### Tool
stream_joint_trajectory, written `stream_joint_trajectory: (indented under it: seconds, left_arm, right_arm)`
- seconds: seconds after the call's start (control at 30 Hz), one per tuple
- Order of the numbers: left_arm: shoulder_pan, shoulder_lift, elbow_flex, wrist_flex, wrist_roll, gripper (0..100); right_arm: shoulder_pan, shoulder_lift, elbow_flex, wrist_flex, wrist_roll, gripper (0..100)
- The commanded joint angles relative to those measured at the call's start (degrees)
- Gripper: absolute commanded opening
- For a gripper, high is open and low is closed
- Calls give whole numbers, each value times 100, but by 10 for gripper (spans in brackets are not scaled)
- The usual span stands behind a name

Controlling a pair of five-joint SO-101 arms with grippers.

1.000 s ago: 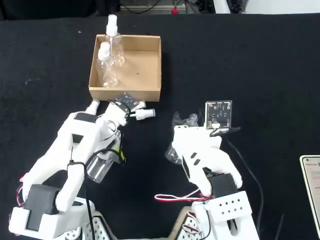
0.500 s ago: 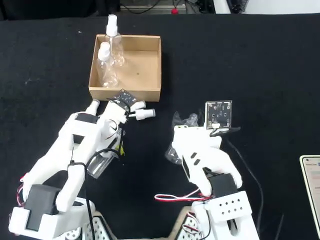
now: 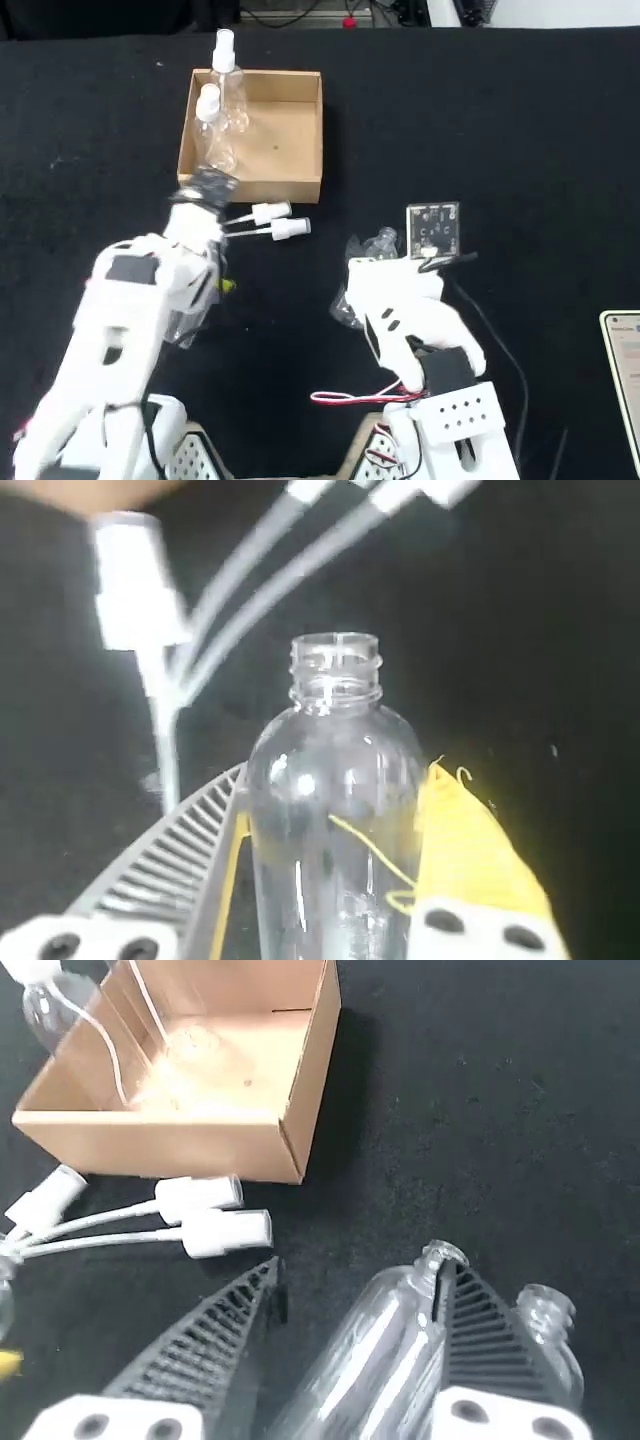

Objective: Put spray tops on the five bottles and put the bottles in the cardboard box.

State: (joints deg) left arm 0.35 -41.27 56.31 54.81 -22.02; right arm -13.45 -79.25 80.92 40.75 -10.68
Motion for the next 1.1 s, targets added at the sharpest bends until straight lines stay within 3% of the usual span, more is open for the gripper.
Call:
stream_joint_trajectory:
  seconds: [0.0, 0.37, 0.63, 0.87, 1.07]
  left_arm:
    - [-224, -862, 171, 35, 492, 220]
    - [-796, -1319, 523, -62, 1240, 220]
    - [-813, -1916, 1086, -501, 1310, 220]
    - [-1807, -2295, 1156, -501, 1319, 220]
    - [-1982, -2338, 1138, -510, 1670, 220]
  right_arm:
    - [-273, 13, -593, 18, -44, 237]
    - [-1152, 101, -1051, 70, -44, 237]
    - [-1512, 1736, -1903, 18, -62, 237]
    - [-1574, 3257, -2299, -835, -967, 237]
    - [-1582, 4611, -2554, -1653, -1987, 237]
